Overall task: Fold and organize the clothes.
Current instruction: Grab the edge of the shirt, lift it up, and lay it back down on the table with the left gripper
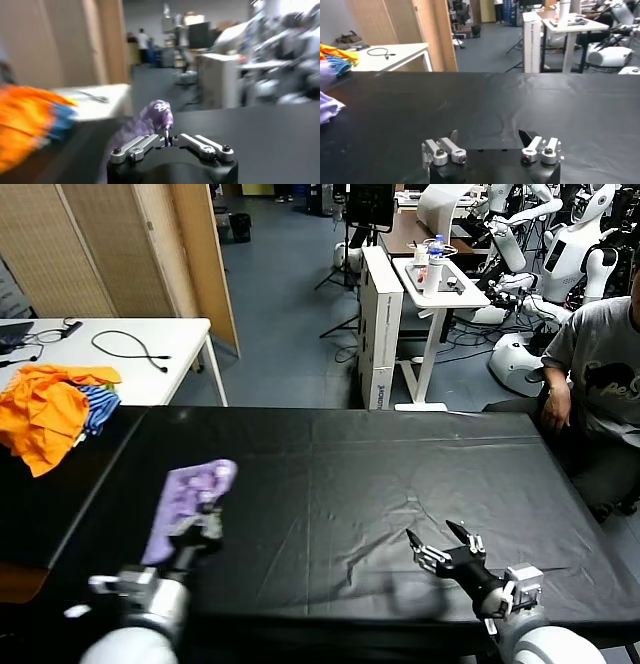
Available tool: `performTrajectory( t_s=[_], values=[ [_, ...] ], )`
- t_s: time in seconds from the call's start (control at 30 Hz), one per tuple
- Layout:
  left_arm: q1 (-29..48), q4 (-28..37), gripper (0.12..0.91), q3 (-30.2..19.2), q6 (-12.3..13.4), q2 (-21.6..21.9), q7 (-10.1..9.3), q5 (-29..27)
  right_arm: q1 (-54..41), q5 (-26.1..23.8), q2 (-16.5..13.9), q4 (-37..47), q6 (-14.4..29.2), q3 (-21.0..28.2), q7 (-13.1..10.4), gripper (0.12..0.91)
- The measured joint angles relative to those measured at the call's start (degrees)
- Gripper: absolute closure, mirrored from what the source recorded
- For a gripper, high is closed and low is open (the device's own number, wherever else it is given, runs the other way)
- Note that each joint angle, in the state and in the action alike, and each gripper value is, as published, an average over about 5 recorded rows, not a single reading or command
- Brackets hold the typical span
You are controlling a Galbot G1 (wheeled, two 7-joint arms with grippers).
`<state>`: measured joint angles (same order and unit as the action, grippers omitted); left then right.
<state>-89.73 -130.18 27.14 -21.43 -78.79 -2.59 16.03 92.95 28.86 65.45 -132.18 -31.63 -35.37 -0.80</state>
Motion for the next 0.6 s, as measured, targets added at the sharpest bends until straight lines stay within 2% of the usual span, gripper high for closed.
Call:
performTrajectory(
  t_s=[0.2,0.3,0.43,0.6],
  values=[
    [2.57,6.72,0.859,-10.75,1.45,-6.15,0.64,-5.08,0.18,1.49,0.89,0.43,-0.41,0.00,0.15,0.118],
    [3.14,9.63,0.791,-14.11,1.14,-7.43,1.55,-8.00,-0.27,3.59,0.47,1.09,-1.22,0.34,0.31,0.118],
    [3.00,10.69,0.562,-16.98,1.33,-7.39,2.80,-9.62,-1.26,6.81,-0.59,2.06,-2.69,1.39,0.07,0.118],
    [3.13,9.21,0.249,-17.15,3.90,-6.15,4.40,-9.97,-3.24,11.38,-1.82,3.19,-4.86,3.88,-1.07,0.118]
  ],
)
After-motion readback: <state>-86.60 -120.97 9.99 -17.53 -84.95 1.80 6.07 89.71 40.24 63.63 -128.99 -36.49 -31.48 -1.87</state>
